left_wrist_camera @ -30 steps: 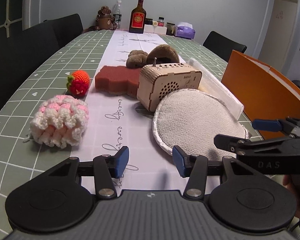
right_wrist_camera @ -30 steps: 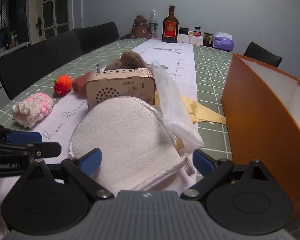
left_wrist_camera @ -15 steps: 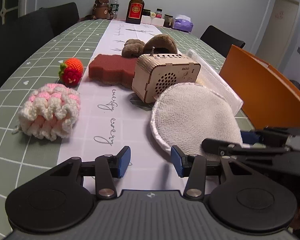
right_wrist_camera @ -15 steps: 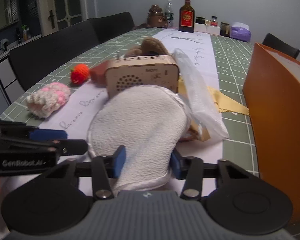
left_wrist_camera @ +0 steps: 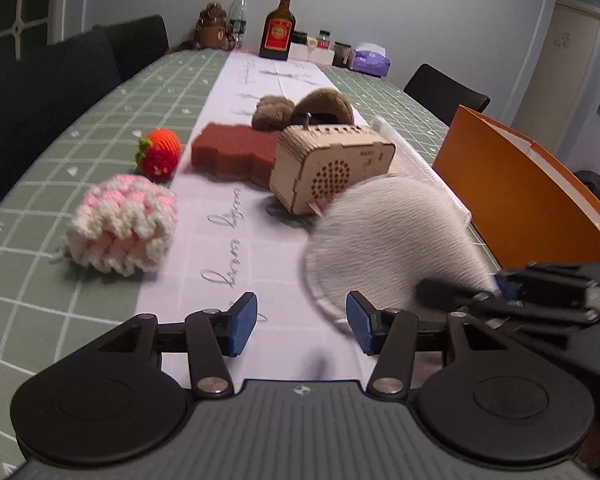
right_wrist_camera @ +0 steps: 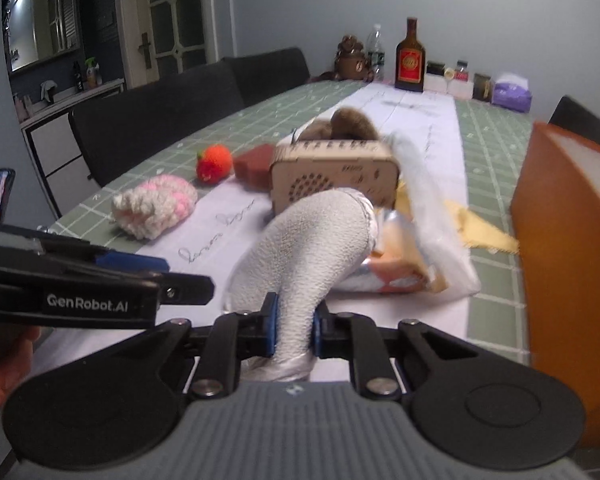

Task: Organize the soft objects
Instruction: 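Grasp the white terry pad with the right gripper while the left grasps the crocheted puff, then carry the pad and puff into the orange box and open both grippers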

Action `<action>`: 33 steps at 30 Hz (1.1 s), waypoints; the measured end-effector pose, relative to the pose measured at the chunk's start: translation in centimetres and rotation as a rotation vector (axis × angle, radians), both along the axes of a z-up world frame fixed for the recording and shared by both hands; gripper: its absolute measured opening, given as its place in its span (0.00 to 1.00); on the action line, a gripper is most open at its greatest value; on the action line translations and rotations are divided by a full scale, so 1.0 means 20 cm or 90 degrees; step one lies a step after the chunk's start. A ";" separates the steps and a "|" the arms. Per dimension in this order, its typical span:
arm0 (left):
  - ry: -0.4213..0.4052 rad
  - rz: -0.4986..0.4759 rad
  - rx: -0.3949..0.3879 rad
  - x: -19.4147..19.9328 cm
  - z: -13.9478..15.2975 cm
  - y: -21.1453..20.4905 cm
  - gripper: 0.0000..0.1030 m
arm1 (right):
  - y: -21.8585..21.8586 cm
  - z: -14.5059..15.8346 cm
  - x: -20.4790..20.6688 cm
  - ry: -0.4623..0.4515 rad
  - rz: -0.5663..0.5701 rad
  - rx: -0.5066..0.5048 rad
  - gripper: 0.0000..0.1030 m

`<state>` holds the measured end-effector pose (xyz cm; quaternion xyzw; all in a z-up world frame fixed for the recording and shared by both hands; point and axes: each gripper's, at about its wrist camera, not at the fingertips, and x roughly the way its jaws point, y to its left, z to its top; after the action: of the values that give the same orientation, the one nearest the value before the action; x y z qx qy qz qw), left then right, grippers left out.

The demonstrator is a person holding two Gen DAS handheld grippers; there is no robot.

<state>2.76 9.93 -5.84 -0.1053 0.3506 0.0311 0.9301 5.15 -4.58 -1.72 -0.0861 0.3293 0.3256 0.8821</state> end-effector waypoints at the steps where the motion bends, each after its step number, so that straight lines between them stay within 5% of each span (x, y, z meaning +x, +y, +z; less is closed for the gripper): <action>1: -0.007 0.007 0.021 -0.01 0.01 0.01 0.59 | -0.01 0.02 0.00 -0.009 -0.002 0.000 0.14; 6: -0.055 0.075 0.155 0.02 0.08 0.05 0.82 | -0.05 0.10 0.00 -0.030 -0.007 0.014 0.14; 10: -0.038 0.099 0.260 0.13 0.07 0.09 0.86 | -0.06 0.11 0.03 -0.020 -0.016 0.031 0.14; 17: 0.052 0.090 0.313 0.30 -0.07 0.11 0.86 | -0.04 0.06 0.06 0.014 -0.023 0.042 0.15; 23: 0.078 0.104 0.360 0.31 -0.14 0.11 0.62 | -0.04 0.05 0.08 0.026 -0.029 0.042 0.15; 33: 0.049 0.099 0.339 0.27 -0.12 0.11 0.32 | -0.08 0.07 0.06 0.028 -0.036 0.056 0.15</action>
<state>8.09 12.20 -8.21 0.1172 0.3559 0.1970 0.9060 6.43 -6.16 -0.33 -0.0308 0.3362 0.3164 0.8865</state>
